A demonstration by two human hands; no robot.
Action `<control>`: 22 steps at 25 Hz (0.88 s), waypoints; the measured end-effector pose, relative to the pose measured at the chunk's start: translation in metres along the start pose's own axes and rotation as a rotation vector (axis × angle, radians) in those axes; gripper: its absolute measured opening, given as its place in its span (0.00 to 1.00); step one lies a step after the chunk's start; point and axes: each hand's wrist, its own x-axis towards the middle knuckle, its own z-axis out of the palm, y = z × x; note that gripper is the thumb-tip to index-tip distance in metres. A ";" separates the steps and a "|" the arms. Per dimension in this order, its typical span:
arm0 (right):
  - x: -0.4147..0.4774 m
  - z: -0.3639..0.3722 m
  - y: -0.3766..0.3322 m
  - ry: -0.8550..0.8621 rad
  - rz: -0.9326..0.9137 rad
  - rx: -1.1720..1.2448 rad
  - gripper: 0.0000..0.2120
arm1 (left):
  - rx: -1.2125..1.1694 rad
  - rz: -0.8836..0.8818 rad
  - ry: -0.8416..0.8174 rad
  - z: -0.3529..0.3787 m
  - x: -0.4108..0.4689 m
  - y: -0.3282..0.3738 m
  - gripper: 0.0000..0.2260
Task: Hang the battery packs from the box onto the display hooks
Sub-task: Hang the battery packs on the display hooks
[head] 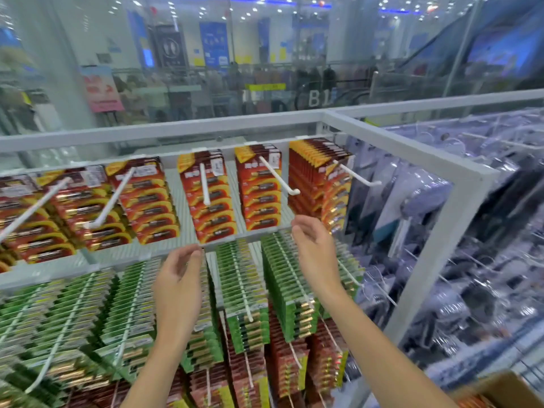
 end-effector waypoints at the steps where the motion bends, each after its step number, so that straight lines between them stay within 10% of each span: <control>1: -0.018 -0.011 0.003 -0.010 0.002 -0.005 0.10 | -0.012 -0.024 -0.025 0.001 -0.014 -0.002 0.07; 22: -0.306 -0.262 0.228 0.735 0.898 -0.257 0.14 | 0.322 -0.318 -1.188 0.240 -0.299 -0.131 0.09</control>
